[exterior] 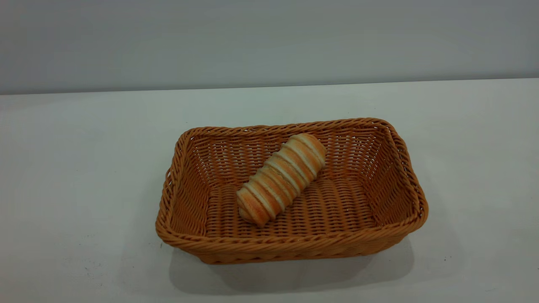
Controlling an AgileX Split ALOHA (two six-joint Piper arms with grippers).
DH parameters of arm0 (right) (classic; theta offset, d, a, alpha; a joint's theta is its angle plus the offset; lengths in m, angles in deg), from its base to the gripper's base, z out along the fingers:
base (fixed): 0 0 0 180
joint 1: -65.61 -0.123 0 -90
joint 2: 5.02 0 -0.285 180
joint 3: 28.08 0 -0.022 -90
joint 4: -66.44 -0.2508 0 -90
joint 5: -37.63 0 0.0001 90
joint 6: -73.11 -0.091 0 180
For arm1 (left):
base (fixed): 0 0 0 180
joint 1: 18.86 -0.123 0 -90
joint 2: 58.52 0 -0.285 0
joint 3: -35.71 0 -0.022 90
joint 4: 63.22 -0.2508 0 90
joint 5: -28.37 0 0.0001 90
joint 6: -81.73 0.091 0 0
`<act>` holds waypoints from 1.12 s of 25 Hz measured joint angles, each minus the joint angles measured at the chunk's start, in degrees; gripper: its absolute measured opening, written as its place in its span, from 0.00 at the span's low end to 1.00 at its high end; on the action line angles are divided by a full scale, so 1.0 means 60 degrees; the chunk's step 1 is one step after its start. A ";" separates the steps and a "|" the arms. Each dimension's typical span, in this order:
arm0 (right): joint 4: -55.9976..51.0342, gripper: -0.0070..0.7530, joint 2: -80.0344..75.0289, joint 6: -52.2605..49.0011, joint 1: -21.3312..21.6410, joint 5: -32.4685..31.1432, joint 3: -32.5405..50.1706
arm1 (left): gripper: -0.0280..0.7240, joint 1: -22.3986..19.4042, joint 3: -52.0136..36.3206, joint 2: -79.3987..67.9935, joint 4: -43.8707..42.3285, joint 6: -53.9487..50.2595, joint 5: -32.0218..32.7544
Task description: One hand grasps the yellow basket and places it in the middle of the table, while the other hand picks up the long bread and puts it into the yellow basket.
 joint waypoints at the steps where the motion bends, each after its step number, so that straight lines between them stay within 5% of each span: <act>1: 0.0000 0.41 0.0000 0.0000 0.0000 0.0000 0.0000 | 0.78 0.0000 0.0000 0.0000 0.0000 0.0000 0.0000; 7: 0.0000 0.41 0.0000 -0.0007 0.0000 0.0000 0.0000 | 0.78 -0.0712 0.0000 0.0000 0.0000 0.0008 0.0000; 21: -0.0010 0.41 0.0816 -0.0007 0.1931 -0.0010 0.0004 | 0.78 -0.5401 0.0000 0.0000 0.0000 0.0018 -0.0002; 28: -0.0010 0.41 0.0816 -0.0007 0.2106 -0.0010 0.0004 | 0.78 -0.5825 0.0000 0.0000 0.0000 0.0018 -0.0002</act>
